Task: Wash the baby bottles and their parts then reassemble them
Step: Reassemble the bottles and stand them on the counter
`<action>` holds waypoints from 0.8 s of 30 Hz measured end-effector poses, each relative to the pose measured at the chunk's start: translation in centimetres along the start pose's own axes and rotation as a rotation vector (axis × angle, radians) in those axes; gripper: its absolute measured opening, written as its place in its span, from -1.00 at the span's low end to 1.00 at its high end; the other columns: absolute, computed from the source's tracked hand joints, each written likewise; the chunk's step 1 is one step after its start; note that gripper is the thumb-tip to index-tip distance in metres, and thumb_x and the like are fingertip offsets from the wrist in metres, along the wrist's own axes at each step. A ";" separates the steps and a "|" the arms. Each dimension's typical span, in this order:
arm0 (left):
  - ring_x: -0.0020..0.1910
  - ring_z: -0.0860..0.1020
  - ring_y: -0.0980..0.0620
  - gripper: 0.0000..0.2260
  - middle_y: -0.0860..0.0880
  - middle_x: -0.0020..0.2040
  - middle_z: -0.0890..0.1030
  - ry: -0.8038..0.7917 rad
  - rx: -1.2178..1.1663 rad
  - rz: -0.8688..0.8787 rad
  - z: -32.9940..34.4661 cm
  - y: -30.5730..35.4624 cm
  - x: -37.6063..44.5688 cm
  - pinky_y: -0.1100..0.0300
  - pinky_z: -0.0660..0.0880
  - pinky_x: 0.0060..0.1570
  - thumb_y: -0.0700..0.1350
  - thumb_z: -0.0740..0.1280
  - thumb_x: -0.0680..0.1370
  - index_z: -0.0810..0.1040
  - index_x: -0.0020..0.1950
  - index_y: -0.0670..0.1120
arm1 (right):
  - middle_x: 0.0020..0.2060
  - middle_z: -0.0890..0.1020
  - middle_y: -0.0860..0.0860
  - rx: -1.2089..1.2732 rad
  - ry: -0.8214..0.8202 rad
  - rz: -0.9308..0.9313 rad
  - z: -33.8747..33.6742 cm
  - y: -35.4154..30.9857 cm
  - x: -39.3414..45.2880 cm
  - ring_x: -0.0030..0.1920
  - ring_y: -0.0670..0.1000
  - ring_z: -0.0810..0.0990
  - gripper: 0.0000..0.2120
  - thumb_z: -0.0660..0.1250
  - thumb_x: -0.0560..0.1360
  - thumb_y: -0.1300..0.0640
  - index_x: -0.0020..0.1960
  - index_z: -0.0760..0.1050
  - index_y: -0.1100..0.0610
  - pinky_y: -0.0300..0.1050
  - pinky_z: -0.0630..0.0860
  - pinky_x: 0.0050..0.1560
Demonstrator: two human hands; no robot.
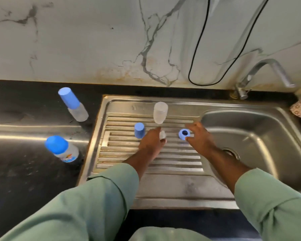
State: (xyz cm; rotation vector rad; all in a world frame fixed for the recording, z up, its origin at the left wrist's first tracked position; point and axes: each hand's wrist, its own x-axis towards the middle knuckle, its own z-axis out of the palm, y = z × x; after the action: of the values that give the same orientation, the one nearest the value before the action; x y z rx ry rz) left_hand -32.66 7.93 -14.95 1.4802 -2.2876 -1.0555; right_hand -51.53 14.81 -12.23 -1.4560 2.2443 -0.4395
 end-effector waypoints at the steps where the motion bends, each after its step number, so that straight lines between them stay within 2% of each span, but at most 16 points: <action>1: 0.23 0.51 -0.10 -0.61 -0.09 0.25 0.53 0.017 -0.019 -0.056 0.4 0.4 0.7 0.17 0.39 0.08 -0.04 0.36 0.57 0.43 0.38 -0.09 | 0.37 0.35 0.03 -0.006 -0.054 -0.027 0.2 0.7 0.8 0.27 0.12 0.47 -0.51 0.41 0.46 0.16 0.37 0.45 0.03 -0.02 0.42 0.23; 3: 0.16 0.55 -0.11 -0.68 -0.10 0.22 0.53 0.041 -0.014 -0.134 1.1 0.6 1.8 0.12 0.49 0.10 -0.02 0.36 0.57 0.51 0.29 -0.09 | 0.46 0.22 0.02 -0.023 -0.154 -0.072 1.0 1.7 2.1 0.36 0.11 0.42 -0.35 0.45 0.45 0.09 0.48 0.31 -0.02 0.02 0.40 0.32; 5: 0.04 0.60 -0.13 -0.82 -0.11 0.14 0.54 0.055 0.040 -0.161 1.4 0.8 2.2 0.03 0.57 0.00 -0.06 0.34 0.57 0.62 0.11 -0.11 | 0.47 0.22 0.03 -0.023 -0.224 -0.104 1.7 2.3 2.9 0.38 0.10 0.39 -0.32 0.44 0.46 0.06 0.51 0.25 -0.06 0.02 0.38 0.34; 7: 0.01 0.60 -0.13 -0.84 -0.10 0.09 0.54 0.082 0.082 -0.174 1.5 0.9 1.9 0.05 0.54 -0.05 -0.06 0.33 0.58 0.66 0.03 -0.10 | 0.41 0.32 0.06 -0.054 -0.277 -0.152 2.1 2.6 3.5 0.36 0.11 0.41 -0.40 0.39 0.50 0.09 0.50 0.29 -0.02 -0.01 0.37 0.33; 9: 0.02 0.59 -0.11 -0.80 -0.08 0.11 0.54 0.174 -0.011 -0.172 0.9 1.8 1.2 0.07 0.53 -0.02 -0.02 0.37 0.57 0.65 0.06 -0.11 | 0.30 0.42 0.07 -0.060 -0.263 -0.190 1.3 1.7 3.4 0.30 0.13 0.45 -0.55 0.33 0.52 0.16 0.40 0.42 0.03 -0.04 0.39 0.28; 11: 0.00 0.61 -0.04 -0.76 -0.04 0.11 0.60 0.374 -0.163 -0.061 -0.6 3.7 -0.1 0.22 0.51 0.01 0.00 0.42 0.56 0.62 0.13 -0.12 | 0.27 0.46 0.07 -0.016 -0.152 -0.259 -0.7 0.2 2.8 0.27 0.12 0.48 -0.62 0.32 0.53 0.16 0.34 0.47 0.04 0.00 0.41 0.27; 12: -0.03 0.62 0.03 -0.74 0.02 0.10 0.62 0.479 -0.235 0.044 -1.7 5.1 -0.9 0.28 0.53 -0.05 0.00 0.42 0.56 0.60 0.16 -0.11 | 0.28 0.47 0.04 0.011 -0.056 -0.285 -2.2 -0.7 2.3 0.25 0.09 0.49 -0.62 0.32 0.54 0.14 0.35 0.47 0.03 0.00 0.44 0.26; 14: -0.05 0.62 0.16 -0.74 0.11 0.08 0.59 0.664 -0.322 0.300 -4.3 7.6 -2.7 0.32 0.59 -0.14 -0.03 0.41 0.56 0.55 0.19 -0.12 | 0.25 0.45 -0.07 0.108 0.210 -0.346 -5.9 -2.9 0.5 0.16 -0.05 0.50 -0.62 0.33 0.56 0.10 0.37 0.44 0.01 -0.22 0.46 0.13; 15: -0.04 0.62 0.17 -0.76 0.10 0.08 0.59 0.715 -0.283 0.383 -5.1 8.0 -3.2 0.33 0.60 -0.16 -0.07 0.41 0.57 0.54 0.18 -0.13 | 0.23 0.42 -0.10 0.163 0.347 -0.378 -6.9 -3.5 -0.2 0.11 -0.12 0.48 -0.63 0.33 0.57 0.10 0.37 0.43 0.03 -0.34 0.44 0.05; 16: -0.05 0.61 0.15 -0.79 0.07 0.07 0.61 0.688 -0.186 0.372 -5.5 7.6 -3.2 0.30 0.61 -0.16 -0.08 0.41 0.57 0.54 0.15 -0.13 | 0.24 0.40 -0.09 0.175 0.401 -0.396 -7.2 -3.6 -0.5 0.09 -0.15 0.46 -0.65 0.32 0.58 0.11 0.35 0.44 0.06 -0.40 0.44 0.01; 17: -0.06 0.61 0.11 -0.82 0.03 0.05 0.63 0.539 -0.020 0.254 -5.8 6.9 -3.0 0.22 0.62 -0.15 -0.07 0.41 0.56 0.54 0.12 -0.10 | 0.27 0.42 -0.04 0.123 0.311 -0.369 -6.8 -3.4 -0.6 0.11 -0.12 0.46 -0.68 0.30 0.59 0.11 0.34 0.45 0.09 -0.35 0.48 0.02; 19: -0.01 0.62 -0.04 -0.82 -0.03 0.01 0.63 0.124 0.291 -0.075 -4.8 4.7 -3.6 0.10 0.57 -0.08 -0.03 0.39 0.53 0.53 0.07 -0.07 | 0.29 0.49 0.03 -0.101 -0.122 -0.193 -4.0 -2.2 -1.4 0.21 0.00 0.49 -0.67 0.32 0.56 0.10 0.31 0.50 0.06 -0.19 0.42 0.16; 20: 0.01 0.60 -0.08 -0.81 -0.03 -0.01 0.61 0.031 0.314 -0.126 -4.2 3.7 -4.0 0.13 0.51 -0.08 -0.04 0.40 0.51 0.52 0.07 -0.06 | 0.26 0.51 0.00 -0.104 -0.201 -0.160 -2.9 -1.7 -1.9 0.22 0.00 0.49 -0.65 0.37 0.52 0.10 0.30 0.52 0.04 -0.23 0.35 0.16; 21: -0.01 0.59 -0.07 -0.80 -0.01 -0.04 0.59 0.027 0.242 -0.117 -3.9 3.0 -4.2 0.16 0.45 -0.12 -0.06 0.41 0.49 0.53 0.08 -0.06 | 0.19 0.52 -0.04 -0.009 -0.151 -0.141 -2.6 -1.7 -2.2 0.17 -0.05 0.50 -0.63 0.44 0.47 0.10 0.27 0.54 0.03 -0.31 0.31 0.10; 24: -0.25 0.52 0.08 -0.76 0.06 -0.23 0.54 0.195 -0.065 -0.061 -4.4 2.6 -5.6 0.27 0.36 -0.25 -0.17 0.52 0.41 0.62 0.05 -0.09 | 0.04 0.51 -0.13 0.304 0.024 -0.244 -2.9 -2.6 -4.2 -0.08 -0.16 0.52 -0.61 0.54 0.37 0.20 0.17 0.58 0.01 -0.51 0.32 -0.08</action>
State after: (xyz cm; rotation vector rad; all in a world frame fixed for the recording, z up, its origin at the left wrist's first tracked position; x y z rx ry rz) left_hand -29.58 11.37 -8.97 1.5616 -2.0692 -0.9460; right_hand -49.47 17.73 -7.76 -1.5673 1.9188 -0.8382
